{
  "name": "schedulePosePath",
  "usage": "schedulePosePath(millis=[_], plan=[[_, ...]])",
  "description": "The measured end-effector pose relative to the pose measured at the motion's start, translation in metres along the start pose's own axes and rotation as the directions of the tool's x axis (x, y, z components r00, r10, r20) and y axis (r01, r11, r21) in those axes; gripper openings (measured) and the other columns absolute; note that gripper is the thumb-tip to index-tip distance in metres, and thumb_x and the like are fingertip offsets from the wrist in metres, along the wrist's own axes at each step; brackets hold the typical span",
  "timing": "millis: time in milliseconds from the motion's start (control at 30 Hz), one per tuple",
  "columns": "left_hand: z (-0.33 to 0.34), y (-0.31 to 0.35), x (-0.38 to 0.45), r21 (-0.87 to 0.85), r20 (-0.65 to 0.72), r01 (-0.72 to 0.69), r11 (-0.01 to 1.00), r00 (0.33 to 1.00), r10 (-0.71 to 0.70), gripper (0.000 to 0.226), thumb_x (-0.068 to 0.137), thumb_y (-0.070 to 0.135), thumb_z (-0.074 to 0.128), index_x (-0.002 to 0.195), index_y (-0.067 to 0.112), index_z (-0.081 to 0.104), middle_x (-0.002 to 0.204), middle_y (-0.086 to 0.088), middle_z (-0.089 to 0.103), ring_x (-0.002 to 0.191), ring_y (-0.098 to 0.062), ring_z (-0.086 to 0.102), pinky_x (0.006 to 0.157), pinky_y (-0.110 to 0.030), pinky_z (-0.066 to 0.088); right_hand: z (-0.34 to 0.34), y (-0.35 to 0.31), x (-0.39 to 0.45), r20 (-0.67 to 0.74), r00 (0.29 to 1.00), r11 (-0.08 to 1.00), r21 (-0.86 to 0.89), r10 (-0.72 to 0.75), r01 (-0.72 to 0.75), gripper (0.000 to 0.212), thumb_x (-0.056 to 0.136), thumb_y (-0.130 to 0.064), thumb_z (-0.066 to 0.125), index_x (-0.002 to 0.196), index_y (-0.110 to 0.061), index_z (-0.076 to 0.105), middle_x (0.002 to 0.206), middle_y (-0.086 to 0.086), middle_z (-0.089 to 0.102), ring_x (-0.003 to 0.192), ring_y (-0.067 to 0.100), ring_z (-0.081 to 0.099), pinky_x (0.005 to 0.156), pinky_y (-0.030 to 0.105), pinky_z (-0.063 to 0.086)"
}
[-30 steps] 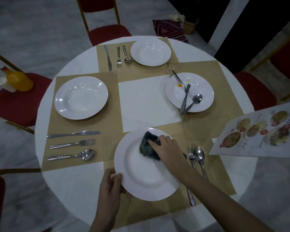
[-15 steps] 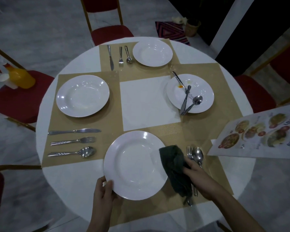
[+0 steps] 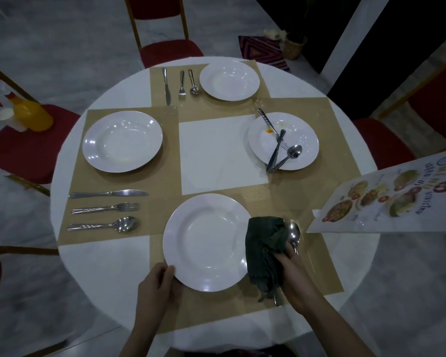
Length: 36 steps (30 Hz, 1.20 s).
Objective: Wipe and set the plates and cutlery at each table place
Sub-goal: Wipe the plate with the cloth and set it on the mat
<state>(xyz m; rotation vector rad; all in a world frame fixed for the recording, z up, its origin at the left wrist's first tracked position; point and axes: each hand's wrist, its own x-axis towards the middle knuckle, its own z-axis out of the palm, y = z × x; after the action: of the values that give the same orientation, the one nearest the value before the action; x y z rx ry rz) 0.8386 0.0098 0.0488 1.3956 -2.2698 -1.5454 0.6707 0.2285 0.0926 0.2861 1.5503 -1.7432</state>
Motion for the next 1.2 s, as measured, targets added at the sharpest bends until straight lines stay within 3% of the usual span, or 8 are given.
schedulePosePath(millis=[133, 233, 467, 667, 767, 967, 1100, 1200], plan=[[-0.001, 0.018, -0.011, 0.099, -0.214, -0.022, 0.995, 0.976, 0.043, 0.007, 0.093, 0.018, 0.057, 0.087, 0.020, 0.057, 0.074, 0.009, 0.063, 0.070, -0.014, 0.060, 0.060, -0.031, 0.042, -0.002, -0.006, 0.001, 0.025, 0.997, 0.994, -0.073, -0.074, 0.075, 0.030, 0.098, -0.009, 0.052, 0.118, -0.026, 0.065, 0.112, -0.001, 0.073, 0.105, 0.020, 0.068, 0.090, 0.039, 0.055], [0.010, 0.035, -0.022, 0.101, -0.215, -0.091, 0.991, 0.970, 0.111, 0.011, 0.093, 0.010, 0.057, 0.084, 0.017, 0.058, 0.072, 0.007, 0.067, 0.067, -0.009, 0.061, 0.059, -0.027, 0.042, -0.009, -0.011, 0.003, 0.044, 0.991, 0.980, -0.149, -0.128, 0.133, 0.028, 0.097, -0.010, 0.055, 0.117, -0.025, 0.066, 0.112, 0.001, 0.072, 0.105, 0.019, 0.068, 0.094, 0.042, 0.054], [0.086, 0.076, -0.071, 0.103, -0.006, -0.149, 0.983, 0.989, 0.150, 0.018, 0.092, 0.012, 0.058, 0.078, 0.023, 0.057, 0.068, 0.005, 0.069, 0.062, -0.007, 0.064, 0.058, -0.021, 0.046, -0.062, -0.024, -0.017, 0.155, 0.986, 0.967, -0.233, -0.067, 0.102, 0.030, 0.096, -0.016, 0.057, 0.120, -0.034, 0.061, 0.113, -0.009, 0.071, 0.100, 0.005, 0.067, 0.081, 0.021, 0.054], [0.160, 0.107, -0.102, 0.144, 0.142, -0.248, 0.958, 0.963, 0.228, 0.019, 0.094, 0.015, 0.056, 0.079, 0.026, 0.055, 0.068, 0.002, 0.067, 0.060, -0.006, 0.061, 0.064, -0.035, 0.052, -0.134, -0.036, -0.031, 0.155, 0.984, 0.942, -0.306, -0.093, 0.137, 0.030, 0.097, -0.011, 0.056, 0.124, -0.021, 0.060, 0.116, -0.001, 0.069, 0.103, 0.012, 0.067, 0.086, 0.025, 0.055], [0.190, 0.120, -0.112, 0.106, 0.226, -0.287, 0.952, 0.939, 0.258, 0.018, 0.094, 0.016, 0.055, 0.079, 0.026, 0.056, 0.068, 0.005, 0.067, 0.060, -0.010, 0.062, 0.063, -0.040, 0.053, -0.170, -0.038, -0.037, 0.141, 0.984, 0.938, -0.313, -0.112, 0.151, 0.025, 0.097, -0.005, 0.054, 0.117, -0.016, 0.063, 0.111, 0.000, 0.071, 0.103, 0.013, 0.067, 0.084, 0.023, 0.055], [0.234, 0.154, -0.116, 0.092, 0.394, -0.368, 0.925, 0.867, 0.305, 0.016, 0.095, 0.019, 0.053, 0.082, 0.026, 0.056, 0.072, 0.010, 0.069, 0.062, -0.005, 0.063, 0.065, -0.037, 0.056, -0.235, -0.036, -0.050, 0.008, 0.996, 0.955, -0.283, -0.086, 0.084, 0.021, 0.097, -0.003, 0.053, 0.111, -0.009, 0.067, 0.106, 0.008, 0.073, 0.101, 0.022, 0.068, 0.087, 0.032, 0.054], [0.280, 0.194, -0.119, 0.006, 0.510, -0.504, 0.864, 0.744, 0.431, 0.015, 0.094, 0.020, 0.050, 0.081, 0.027, 0.053, 0.074, 0.007, 0.067, 0.061, -0.008, 0.060, 0.060, -0.034, 0.051, -0.279, -0.045, -0.063, -0.197, 0.973, 0.961, -0.268, -0.121, 0.065, 0.019, 0.098, -0.008, 0.054, 0.110, -0.014, 0.067, 0.107, 0.008, 0.071, 0.096, 0.017, 0.068, 0.077, 0.023, 0.055], [0.315, 0.214, -0.122, 0.022, 0.596, -0.549, 0.836, 0.678, 0.430, 0.008, 0.087, 0.026, 0.045, 0.082, 0.030, 0.050, 0.076, 0.009, 0.064, 0.066, -0.011, 0.060, 0.065, -0.037, 0.053, -0.306, -0.065, -0.065, -0.268, 0.953, 0.958, -0.280, -0.142, 0.064, 0.020, 0.099, -0.012, 0.050, 0.113, -0.016, 0.064, 0.105, 0.001, 0.070, 0.093, 0.014, 0.067, 0.072, 0.021, 0.055]])
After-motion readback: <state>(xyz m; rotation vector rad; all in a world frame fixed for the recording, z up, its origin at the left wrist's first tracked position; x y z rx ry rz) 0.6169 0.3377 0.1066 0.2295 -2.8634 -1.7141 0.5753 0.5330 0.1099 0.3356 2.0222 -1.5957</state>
